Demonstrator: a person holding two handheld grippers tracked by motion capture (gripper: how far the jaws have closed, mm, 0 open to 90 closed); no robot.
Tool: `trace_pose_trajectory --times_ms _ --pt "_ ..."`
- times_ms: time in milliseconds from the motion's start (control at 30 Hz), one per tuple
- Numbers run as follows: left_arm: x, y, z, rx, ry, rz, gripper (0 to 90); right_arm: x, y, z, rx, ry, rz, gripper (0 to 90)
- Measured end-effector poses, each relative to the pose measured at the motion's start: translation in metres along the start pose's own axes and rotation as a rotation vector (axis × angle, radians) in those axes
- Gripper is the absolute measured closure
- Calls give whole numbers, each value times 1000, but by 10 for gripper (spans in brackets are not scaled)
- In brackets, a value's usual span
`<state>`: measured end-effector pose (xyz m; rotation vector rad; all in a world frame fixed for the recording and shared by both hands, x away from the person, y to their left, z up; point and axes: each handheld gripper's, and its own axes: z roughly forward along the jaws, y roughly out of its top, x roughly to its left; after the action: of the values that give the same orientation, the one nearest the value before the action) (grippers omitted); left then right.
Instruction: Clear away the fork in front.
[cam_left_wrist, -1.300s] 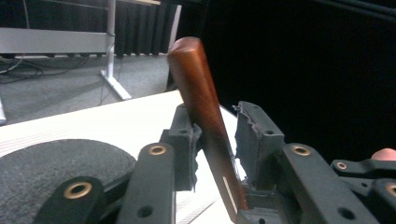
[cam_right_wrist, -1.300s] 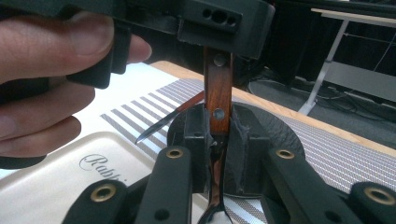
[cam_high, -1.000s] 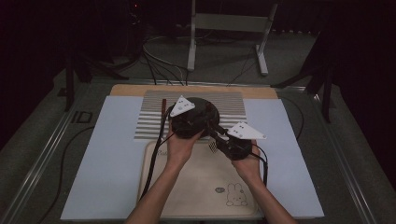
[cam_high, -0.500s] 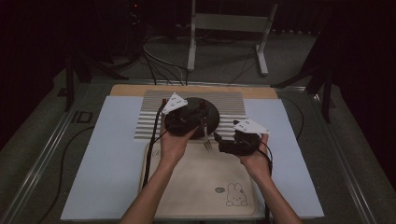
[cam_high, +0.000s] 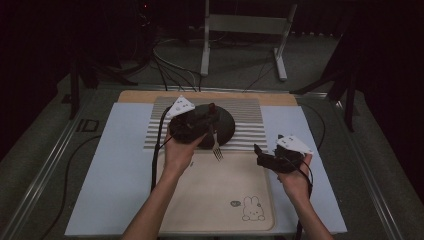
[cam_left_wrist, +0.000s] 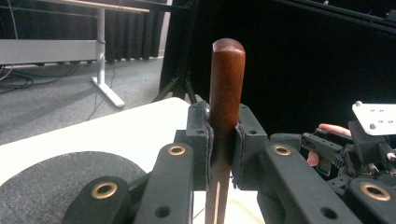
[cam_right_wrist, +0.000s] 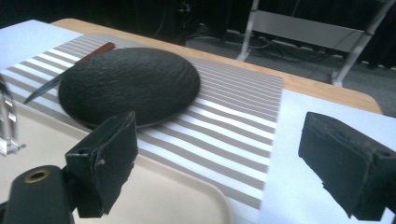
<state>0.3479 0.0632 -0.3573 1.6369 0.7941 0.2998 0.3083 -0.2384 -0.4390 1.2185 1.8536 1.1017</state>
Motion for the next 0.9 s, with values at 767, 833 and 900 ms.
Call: trace_pose_trajectory --times_ms 767,833,900 --pt "8 11 -31 64 -56 58 801 -35 -16 -16 -27 -73 47 110" --pt "10 11 -36 68 -63 57 801 -36 -17 -17 -29 -74 52 110" --pt "12 11 -41 73 -66 59 801 -37 -18 -18 -30 -78 51 110"
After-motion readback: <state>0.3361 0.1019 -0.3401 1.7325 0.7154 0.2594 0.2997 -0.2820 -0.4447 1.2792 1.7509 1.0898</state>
